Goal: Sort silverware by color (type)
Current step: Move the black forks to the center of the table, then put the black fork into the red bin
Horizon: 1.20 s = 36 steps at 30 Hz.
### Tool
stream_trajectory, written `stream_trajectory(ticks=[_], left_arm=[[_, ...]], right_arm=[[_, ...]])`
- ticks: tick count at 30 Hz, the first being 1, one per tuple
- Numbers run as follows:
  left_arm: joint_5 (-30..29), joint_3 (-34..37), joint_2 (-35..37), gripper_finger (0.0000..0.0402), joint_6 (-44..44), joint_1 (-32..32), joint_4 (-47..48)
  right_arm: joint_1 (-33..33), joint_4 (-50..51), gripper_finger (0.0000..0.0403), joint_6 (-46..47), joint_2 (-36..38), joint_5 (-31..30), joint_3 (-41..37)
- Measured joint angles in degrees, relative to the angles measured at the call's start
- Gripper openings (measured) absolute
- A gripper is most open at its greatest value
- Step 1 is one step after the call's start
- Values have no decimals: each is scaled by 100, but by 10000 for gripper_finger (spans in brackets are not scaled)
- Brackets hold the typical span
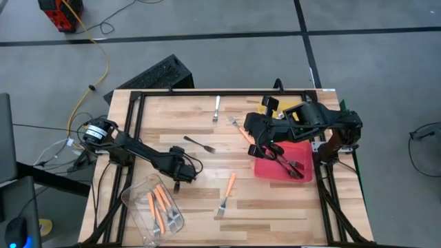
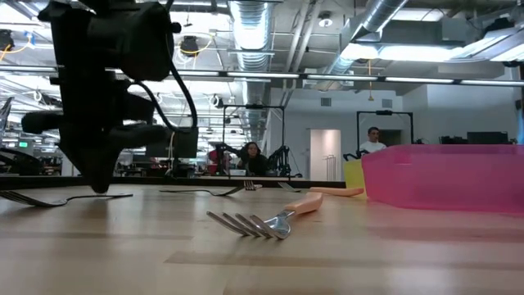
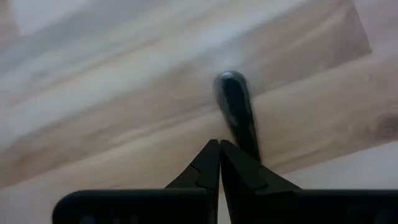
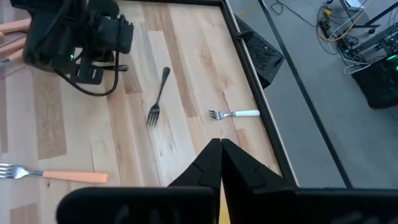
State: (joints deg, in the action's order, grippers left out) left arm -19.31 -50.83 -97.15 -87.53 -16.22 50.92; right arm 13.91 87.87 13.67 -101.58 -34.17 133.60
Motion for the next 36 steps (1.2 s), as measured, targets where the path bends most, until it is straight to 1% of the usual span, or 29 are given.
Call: stream_trajectory(ticks=[6,8,10,11,14,16,19,22,24,26,31,36], left_arm=[[-39,-61,-294,0,500,-26,-379],[-224,-230,-325,0,578,-45,-402],[-412,-506,-331,0,756,-59,-914],[-517,-699,-326,0,933,-61,-1212],[-781,-1094,-275,0,1868,-65,-1505],[-919,-1386,-320,0,2339,-59,-1999],[-1328,-1739,-248,0,2776,-25,-1740],[-1559,-2071,-197,0,2913,-17,-926],[-1597,-2240,-35,0,3056,-46,-578],[-1654,-2288,222,0,3234,-101,-315],[-1923,-2288,1033,0,3265,-372,554],[-2424,-2284,1908,0,2825,-841,1487]], right_arm=[[-2,-19,28,0,0,135,0],[-2,-14,30,18,0,136,0],[-4,-14,31,49,0,135,0],[-4,-15,31,50,0,135,0],[-17,-21,30,47,0,133,0],[-19,-29,29,46,0,135,0],[-20,27,28,46,0,130,0],[-60,183,29,133,0,122,0],[-170,216,29,175,0,124,-2],[-346,207,29,281,0,125,-2],[-838,215,36,299,-185,100,-5],[-1377,109,63,-76,-665,110,-4]])
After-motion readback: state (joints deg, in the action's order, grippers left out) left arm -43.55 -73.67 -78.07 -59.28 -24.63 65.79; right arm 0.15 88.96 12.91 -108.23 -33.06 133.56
